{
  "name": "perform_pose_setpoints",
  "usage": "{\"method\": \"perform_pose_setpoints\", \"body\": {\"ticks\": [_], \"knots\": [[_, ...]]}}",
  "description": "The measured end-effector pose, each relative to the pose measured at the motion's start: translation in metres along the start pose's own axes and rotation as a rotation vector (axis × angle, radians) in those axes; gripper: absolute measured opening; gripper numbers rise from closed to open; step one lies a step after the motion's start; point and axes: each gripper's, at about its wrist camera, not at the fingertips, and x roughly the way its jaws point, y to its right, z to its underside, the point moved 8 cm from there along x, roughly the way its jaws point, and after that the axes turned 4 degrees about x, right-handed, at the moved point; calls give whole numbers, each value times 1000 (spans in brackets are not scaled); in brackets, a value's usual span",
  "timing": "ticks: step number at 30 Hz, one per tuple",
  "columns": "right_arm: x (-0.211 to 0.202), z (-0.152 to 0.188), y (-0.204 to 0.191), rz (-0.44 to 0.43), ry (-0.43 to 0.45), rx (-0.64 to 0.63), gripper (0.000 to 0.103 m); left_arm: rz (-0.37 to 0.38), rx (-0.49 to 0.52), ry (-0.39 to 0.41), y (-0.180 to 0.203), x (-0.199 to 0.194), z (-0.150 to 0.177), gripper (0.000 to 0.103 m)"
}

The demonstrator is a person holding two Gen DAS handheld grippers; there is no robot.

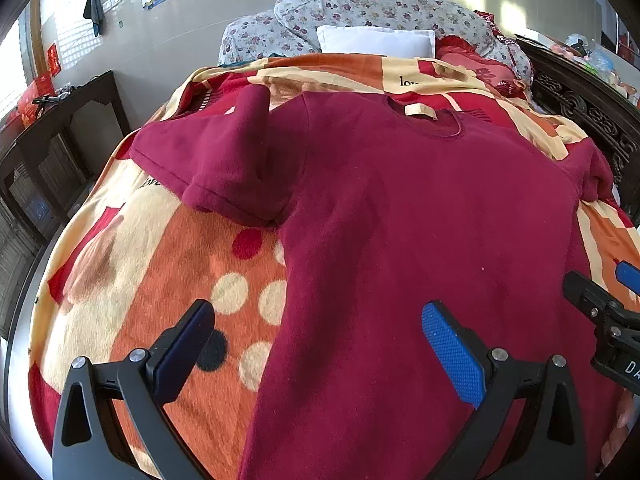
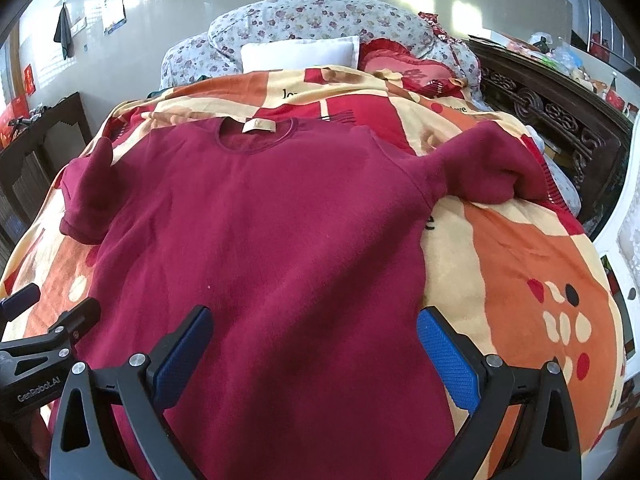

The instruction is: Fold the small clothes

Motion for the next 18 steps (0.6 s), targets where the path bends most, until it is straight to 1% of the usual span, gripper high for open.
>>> {"method": "perform_pose_setpoints", "body": {"ticks": [10,15,18], "knots": [[22,-20,-19,-8,-5,-28,103,3,-41,-8,-18,15,-22,103],[32,-30,-30,-15,-5,-46,103,4,-41,-17,-31,23,-32,103],[38,-34,-34,-27,-6,-36,103,27,-87,-26,-49,28,-40,103]]}}
